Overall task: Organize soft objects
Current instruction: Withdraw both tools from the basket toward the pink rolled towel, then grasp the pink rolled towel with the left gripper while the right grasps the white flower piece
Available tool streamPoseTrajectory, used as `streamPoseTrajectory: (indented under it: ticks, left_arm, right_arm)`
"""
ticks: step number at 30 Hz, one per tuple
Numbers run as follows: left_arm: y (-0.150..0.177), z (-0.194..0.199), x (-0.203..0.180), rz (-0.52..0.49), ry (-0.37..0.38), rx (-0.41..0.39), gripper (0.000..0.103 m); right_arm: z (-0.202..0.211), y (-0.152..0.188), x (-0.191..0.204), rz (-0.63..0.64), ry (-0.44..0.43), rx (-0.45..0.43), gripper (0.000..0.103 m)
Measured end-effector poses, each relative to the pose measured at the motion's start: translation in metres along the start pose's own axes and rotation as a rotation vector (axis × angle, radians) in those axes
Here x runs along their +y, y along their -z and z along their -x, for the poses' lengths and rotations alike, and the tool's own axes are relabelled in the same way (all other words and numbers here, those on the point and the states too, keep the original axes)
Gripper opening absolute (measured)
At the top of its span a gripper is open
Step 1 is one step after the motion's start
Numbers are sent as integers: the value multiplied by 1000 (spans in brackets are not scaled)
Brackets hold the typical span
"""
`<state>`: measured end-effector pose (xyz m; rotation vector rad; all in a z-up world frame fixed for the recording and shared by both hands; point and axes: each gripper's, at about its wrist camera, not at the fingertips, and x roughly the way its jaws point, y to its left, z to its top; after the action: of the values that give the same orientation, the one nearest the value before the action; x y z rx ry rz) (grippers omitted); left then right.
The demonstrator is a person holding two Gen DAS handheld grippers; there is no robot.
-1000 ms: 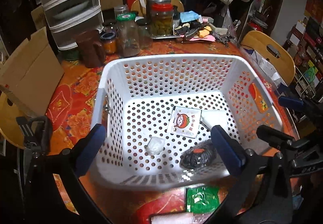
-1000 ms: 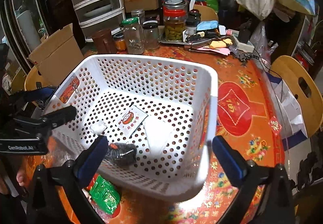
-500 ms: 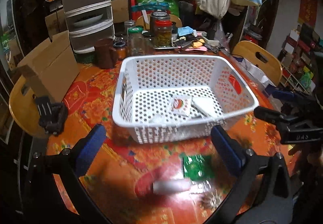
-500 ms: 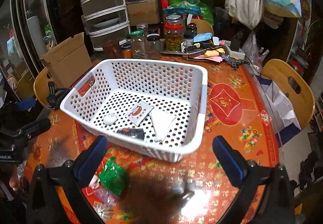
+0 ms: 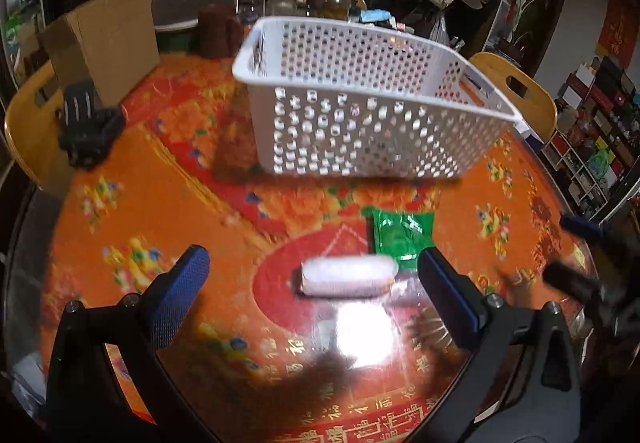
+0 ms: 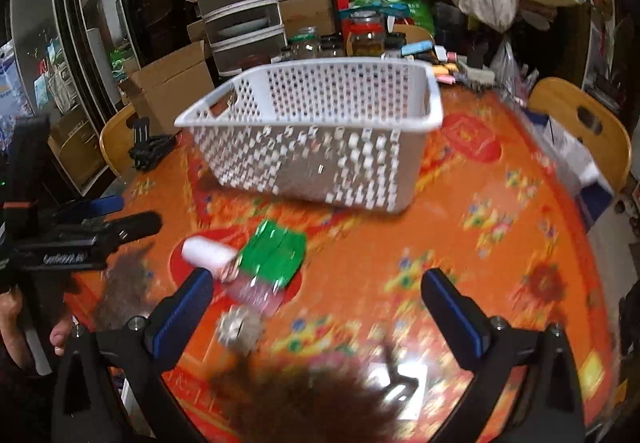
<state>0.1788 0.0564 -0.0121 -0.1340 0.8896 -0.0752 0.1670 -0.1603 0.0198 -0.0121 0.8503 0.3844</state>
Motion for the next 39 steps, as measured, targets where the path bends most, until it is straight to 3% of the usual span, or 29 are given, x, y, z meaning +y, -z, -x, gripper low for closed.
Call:
streamPoseTrajectory:
  ticks: [5, 9, 20, 24, 34, 39]
  left_arm:
    - [16, -20, -8, 0, 15, 30, 103]
    - [24, -39, -11, 14, 26, 54, 103]
    - [28, -68, -17, 20, 46, 81, 103]
    - [28, -77, -21, 12, 19, 84, 103]
    - [28, -81, -25, 7, 0, 72, 100]
    - [29, -82, -24, 13, 11, 68, 91]
  right_arm:
    - [-11, 35, 18, -13, -46, 6, 101]
    - [-16, 52, 33, 14, -45, 2, 86]
    - [-37, 61, 40, 18, -86, 26, 65]
    - [-45, 64, 44, 34, -95, 42, 57]
    - [-49, 65, 47, 44, -100, 48, 52]
    - [-52, 66, 47, 42, -105, 60, 51]
